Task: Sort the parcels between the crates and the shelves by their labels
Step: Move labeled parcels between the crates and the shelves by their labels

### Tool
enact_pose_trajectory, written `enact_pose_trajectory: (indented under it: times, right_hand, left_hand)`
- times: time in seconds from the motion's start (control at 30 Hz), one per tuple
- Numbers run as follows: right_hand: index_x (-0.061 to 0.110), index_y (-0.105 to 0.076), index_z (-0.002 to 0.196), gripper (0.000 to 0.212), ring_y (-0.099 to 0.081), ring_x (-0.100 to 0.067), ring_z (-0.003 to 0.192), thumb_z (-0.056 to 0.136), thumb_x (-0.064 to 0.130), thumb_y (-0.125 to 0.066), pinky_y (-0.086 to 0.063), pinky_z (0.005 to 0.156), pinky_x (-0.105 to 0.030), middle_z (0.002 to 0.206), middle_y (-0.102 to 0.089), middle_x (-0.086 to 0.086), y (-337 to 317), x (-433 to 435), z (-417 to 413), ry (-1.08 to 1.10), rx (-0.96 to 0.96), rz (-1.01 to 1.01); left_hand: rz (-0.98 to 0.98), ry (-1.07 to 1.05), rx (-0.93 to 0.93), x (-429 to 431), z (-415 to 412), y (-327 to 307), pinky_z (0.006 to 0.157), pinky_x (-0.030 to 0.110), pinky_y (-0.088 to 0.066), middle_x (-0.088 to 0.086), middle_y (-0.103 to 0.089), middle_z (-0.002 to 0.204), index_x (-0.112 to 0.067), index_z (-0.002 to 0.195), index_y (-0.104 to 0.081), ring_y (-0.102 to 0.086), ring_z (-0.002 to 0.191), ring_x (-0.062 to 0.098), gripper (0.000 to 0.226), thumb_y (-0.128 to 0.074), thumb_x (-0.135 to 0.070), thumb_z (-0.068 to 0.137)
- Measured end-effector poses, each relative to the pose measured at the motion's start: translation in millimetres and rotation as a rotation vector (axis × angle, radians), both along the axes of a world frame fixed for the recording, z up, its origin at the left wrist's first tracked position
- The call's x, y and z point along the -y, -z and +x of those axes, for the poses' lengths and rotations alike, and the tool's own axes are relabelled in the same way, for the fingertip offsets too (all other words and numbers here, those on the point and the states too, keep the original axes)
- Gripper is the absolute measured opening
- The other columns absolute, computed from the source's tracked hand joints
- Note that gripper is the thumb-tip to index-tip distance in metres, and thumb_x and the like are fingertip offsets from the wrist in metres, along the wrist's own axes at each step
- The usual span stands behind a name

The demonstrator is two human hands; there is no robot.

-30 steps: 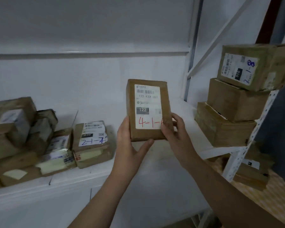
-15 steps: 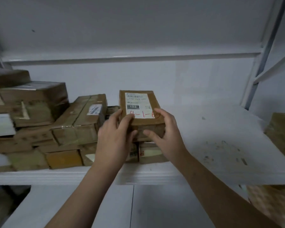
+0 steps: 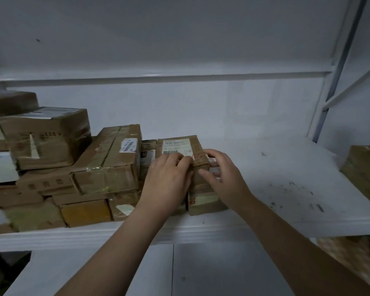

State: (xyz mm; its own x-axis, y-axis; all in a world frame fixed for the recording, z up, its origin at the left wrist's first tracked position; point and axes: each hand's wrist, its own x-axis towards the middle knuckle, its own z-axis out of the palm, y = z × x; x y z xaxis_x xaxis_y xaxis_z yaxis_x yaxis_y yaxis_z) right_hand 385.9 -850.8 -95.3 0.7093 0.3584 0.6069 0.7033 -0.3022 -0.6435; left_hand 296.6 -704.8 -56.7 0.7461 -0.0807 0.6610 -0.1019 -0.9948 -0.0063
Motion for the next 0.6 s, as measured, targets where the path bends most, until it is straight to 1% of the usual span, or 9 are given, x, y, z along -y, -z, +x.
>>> enact_pose_trajectory:
  times: [0.13,0.27,0.33,0.4,0.43,0.5,0.6]
  right_hand:
    - [0.025,-0.046,0.136,0.045,-0.049,-0.007,0.107,0.093,0.032,-0.058,-0.05,0.09,-0.035,0.133,-0.048,0.006,-9,36,7,0.132,0.021,-0.078]
    - [0.024,-0.05,0.132,0.041,-0.05,-0.007,0.107,0.094,0.037,-0.056,-0.05,0.09,-0.032,0.133,-0.05,0.005,-24,86,10,0.289,0.054,-0.122]
    - [0.023,-0.052,0.13,0.038,-0.05,-0.005,0.106,0.094,0.035,-0.056,-0.049,0.092,-0.03,0.132,-0.051,0.005,-30,115,8,0.361,0.073,-0.151]
    - [0.022,-0.053,0.129,0.035,-0.05,-0.006,0.108,0.094,0.03,-0.057,-0.048,0.093,-0.03,0.13,-0.052,0.005,-37,147,4,0.449,0.099,-0.184]
    - [0.022,-0.054,0.128,0.034,-0.051,-0.008,0.11,0.095,0.028,-0.057,-0.046,0.094,-0.03,0.13,-0.053,0.005,-41,164,2,0.501,0.108,-0.2]
    - [0.02,-0.056,0.126,0.032,-0.051,-0.013,0.114,0.094,0.025,-0.058,-0.042,0.093,-0.026,0.128,-0.054,0.003,-49,198,-4,0.608,0.121,-0.218]
    - [0.016,-0.058,0.123,0.03,-0.049,-0.016,0.115,0.093,0.021,-0.059,-0.036,0.092,-0.022,0.126,-0.054,-0.001,-65,249,-13,0.745,0.135,-0.209]
  left_hand:
    - [-0.01,0.057,0.019,17,15,-9,0.081,0.041,-0.044,0.009,-0.064,0.105,-0.012,0.109,-0.065,-0.058,0.095,0.03,0.024,-0.06,-0.024,0.089]
    - [-0.013,0.178,0.027,57,38,-19,0.087,0.04,-0.043,0.006,-0.061,0.115,-0.016,0.12,-0.061,-0.056,0.104,0.028,0.031,-0.057,-0.028,0.091]
    - [-0.016,0.242,0.021,83,49,-22,0.088,0.04,-0.044,0.005,-0.062,0.117,-0.017,0.121,-0.061,-0.056,0.106,0.027,0.032,-0.057,-0.03,0.092]
    - [-0.034,0.317,0.011,114,57,-25,0.087,0.039,-0.045,0.005,-0.063,0.117,-0.016,0.12,-0.061,-0.058,0.105,0.027,0.032,-0.059,-0.029,0.091]
    - [-0.043,0.353,0.006,129,61,-26,0.087,0.039,-0.045,0.005,-0.063,0.117,-0.016,0.12,-0.062,-0.058,0.105,0.026,0.032,-0.059,-0.029,0.091]
    - [-0.057,0.43,-0.002,160,68,-28,0.087,0.038,-0.045,0.006,-0.063,0.117,-0.015,0.12,-0.062,-0.058,0.104,0.026,0.032,-0.058,-0.028,0.091]
    - [-0.09,0.549,-0.01,207,77,-35,0.087,0.039,-0.045,0.007,-0.062,0.118,-0.013,0.121,-0.061,-0.058,0.104,0.028,0.033,-0.058,-0.027,0.091]
